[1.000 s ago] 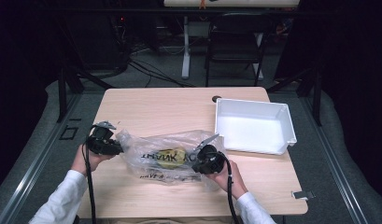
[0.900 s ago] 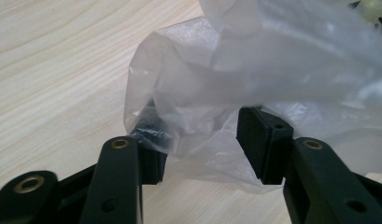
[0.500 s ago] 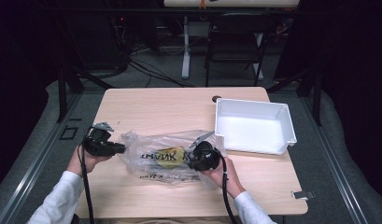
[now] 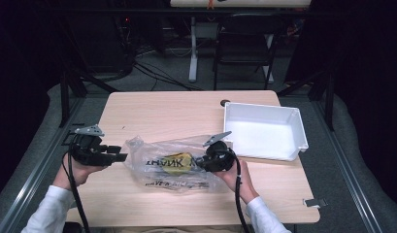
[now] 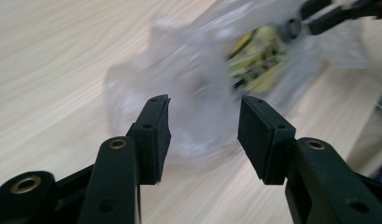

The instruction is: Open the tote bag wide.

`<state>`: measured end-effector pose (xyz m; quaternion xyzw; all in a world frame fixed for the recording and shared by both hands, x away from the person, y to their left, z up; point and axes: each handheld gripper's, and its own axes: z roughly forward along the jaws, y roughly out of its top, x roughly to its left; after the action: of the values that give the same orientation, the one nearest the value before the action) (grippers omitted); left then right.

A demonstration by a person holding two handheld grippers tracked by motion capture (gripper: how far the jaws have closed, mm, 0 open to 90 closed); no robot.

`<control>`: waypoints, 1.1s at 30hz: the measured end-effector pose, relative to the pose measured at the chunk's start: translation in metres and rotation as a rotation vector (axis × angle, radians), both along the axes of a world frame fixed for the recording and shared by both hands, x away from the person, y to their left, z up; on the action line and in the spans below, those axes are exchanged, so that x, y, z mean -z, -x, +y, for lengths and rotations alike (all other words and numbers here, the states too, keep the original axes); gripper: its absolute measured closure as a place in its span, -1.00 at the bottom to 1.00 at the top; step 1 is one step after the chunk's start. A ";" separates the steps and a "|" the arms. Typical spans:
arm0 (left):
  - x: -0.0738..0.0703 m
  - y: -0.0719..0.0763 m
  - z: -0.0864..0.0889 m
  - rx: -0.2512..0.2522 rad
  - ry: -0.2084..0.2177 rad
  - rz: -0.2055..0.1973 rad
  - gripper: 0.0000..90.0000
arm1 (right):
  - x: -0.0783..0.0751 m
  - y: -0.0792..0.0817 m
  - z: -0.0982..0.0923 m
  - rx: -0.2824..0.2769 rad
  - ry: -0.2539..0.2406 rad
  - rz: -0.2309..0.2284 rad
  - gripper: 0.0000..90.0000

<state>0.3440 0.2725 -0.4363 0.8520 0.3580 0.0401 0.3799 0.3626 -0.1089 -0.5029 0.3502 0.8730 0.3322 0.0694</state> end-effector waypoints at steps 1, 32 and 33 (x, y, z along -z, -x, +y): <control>-0.002 0.001 -0.008 0.025 -0.002 0.000 0.14 | -0.001 -0.002 -0.002 0.008 0.005 -0.007 0.41; 0.084 -0.012 -0.077 0.170 -0.304 0.067 0.98 | 0.020 -0.018 -0.031 0.099 0.009 0.130 1.00; 0.085 -0.012 -0.077 0.175 -0.302 0.070 0.98 | 0.021 -0.016 -0.032 0.097 0.027 0.135 1.00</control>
<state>0.3559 0.1959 -0.5210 0.9282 0.2853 0.0303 0.2368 0.3784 -0.1406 -0.5235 0.4125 0.8622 0.2924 0.0309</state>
